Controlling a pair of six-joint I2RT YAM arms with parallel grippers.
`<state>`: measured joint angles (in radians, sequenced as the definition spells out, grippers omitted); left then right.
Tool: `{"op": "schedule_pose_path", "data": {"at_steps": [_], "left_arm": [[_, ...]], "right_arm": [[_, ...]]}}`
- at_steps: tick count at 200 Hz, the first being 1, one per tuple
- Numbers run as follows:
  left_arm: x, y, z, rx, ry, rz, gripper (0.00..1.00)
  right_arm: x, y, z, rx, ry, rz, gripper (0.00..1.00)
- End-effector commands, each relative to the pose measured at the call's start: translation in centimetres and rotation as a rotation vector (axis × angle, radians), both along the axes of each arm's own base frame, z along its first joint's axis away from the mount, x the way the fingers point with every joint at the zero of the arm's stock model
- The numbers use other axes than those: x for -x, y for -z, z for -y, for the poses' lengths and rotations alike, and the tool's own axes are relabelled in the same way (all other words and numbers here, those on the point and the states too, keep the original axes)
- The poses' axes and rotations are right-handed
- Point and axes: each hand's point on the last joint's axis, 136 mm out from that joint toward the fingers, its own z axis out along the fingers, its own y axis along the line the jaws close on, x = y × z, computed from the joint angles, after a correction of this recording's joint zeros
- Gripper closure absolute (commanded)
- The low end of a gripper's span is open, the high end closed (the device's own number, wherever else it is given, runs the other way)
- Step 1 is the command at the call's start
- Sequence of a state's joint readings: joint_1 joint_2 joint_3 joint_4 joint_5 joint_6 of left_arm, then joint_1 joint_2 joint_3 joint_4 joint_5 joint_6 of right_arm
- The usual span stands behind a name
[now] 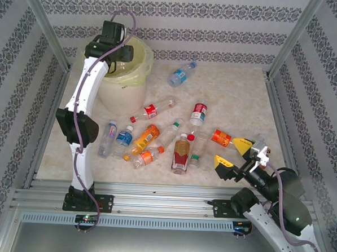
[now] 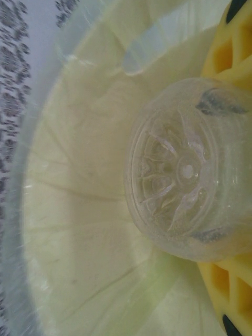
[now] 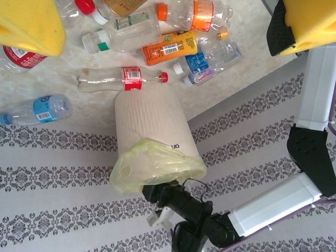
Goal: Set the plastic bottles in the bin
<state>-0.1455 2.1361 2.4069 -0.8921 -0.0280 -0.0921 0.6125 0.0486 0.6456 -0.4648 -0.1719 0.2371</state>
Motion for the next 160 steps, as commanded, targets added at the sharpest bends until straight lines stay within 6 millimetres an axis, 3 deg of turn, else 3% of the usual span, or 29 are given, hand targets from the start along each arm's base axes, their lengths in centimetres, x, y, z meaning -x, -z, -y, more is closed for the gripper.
{"op": "schedule_pose_path", "data": {"at_steps": [1, 53, 98, 126, 160], "left_arm": [[0.5, 4.0, -1.4, -0.025, 0.004, -0.124, 0.47], [0.9, 8.5, -2.4, 0.017, 0.000, -0.259, 0.44], [1.3, 11.1, -2.6, 0.034, -0.012, -0.337, 0.39], [1.5, 11.6, -2.7, 0.053, -0.020, -0.361, 0.30], [1.7, 10.4, -2.6, 0.077, -0.022, -0.348, 0.19]], "right_arm": [[-0.3, 0.2, 0.1, -0.003, 0.011, -0.023, 0.02], [-0.5, 0.6, -0.2, 0.007, 0.008, -0.048, 0.02], [-0.8, 0.6, -0.1, 0.014, 0.023, -0.074, 0.02], [-0.9, 0.6, 0.1, 0.015, 0.034, -0.076, 0.02], [-1.0, 0.7, 0.1, 0.011, 0.039, -0.088, 0.02]]}}
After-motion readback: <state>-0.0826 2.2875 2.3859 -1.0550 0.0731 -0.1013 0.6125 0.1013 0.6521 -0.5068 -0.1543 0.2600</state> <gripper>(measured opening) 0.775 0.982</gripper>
